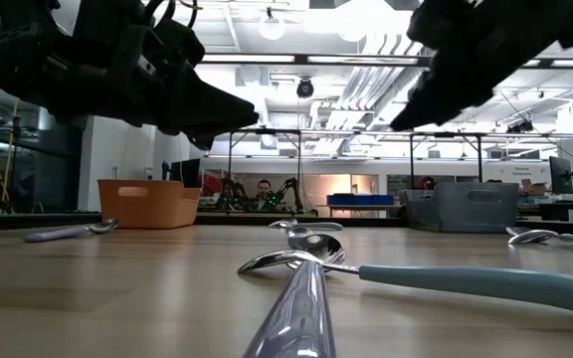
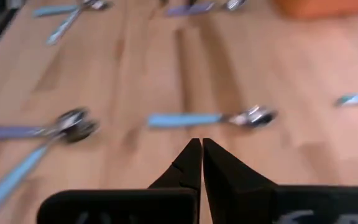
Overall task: Sort silverware by color (type)
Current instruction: Put the blue spoon into the orange bin
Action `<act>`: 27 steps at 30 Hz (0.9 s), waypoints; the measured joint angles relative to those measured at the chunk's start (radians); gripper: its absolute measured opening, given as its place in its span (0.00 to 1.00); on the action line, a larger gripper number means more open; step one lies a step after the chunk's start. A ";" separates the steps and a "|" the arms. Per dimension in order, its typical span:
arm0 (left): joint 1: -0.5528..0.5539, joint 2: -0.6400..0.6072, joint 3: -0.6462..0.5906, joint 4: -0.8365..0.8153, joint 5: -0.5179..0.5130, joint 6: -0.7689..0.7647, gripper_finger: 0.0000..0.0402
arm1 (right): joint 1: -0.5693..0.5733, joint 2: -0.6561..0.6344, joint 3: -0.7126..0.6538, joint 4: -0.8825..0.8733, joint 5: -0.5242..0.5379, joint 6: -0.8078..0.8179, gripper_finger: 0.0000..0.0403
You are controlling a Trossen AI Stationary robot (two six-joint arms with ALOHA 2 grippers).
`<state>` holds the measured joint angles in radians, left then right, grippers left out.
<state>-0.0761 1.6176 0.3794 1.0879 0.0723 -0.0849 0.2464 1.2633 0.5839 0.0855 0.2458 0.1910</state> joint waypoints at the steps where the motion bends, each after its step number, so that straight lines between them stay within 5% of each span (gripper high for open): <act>1: 0.000 0.000 0.000 -0.006 -0.002 0.000 0.22 | -0.013 0.000 -0.012 0.034 0.021 -0.027 0.00; 12: -0.001 0.000 0.162 -0.400 -0.007 0.086 0.22 | -0.111 0.000 -0.064 0.174 0.141 -0.087 0.00; 27: 0.083 0.000 0.173 -0.442 -0.021 0.235 0.22 | -0.219 0.000 -0.064 0.162 0.141 -0.084 0.00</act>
<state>0.0074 1.6176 0.5522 0.6456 0.0517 0.1505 0.0276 1.2633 0.5194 0.2479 0.3866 0.1070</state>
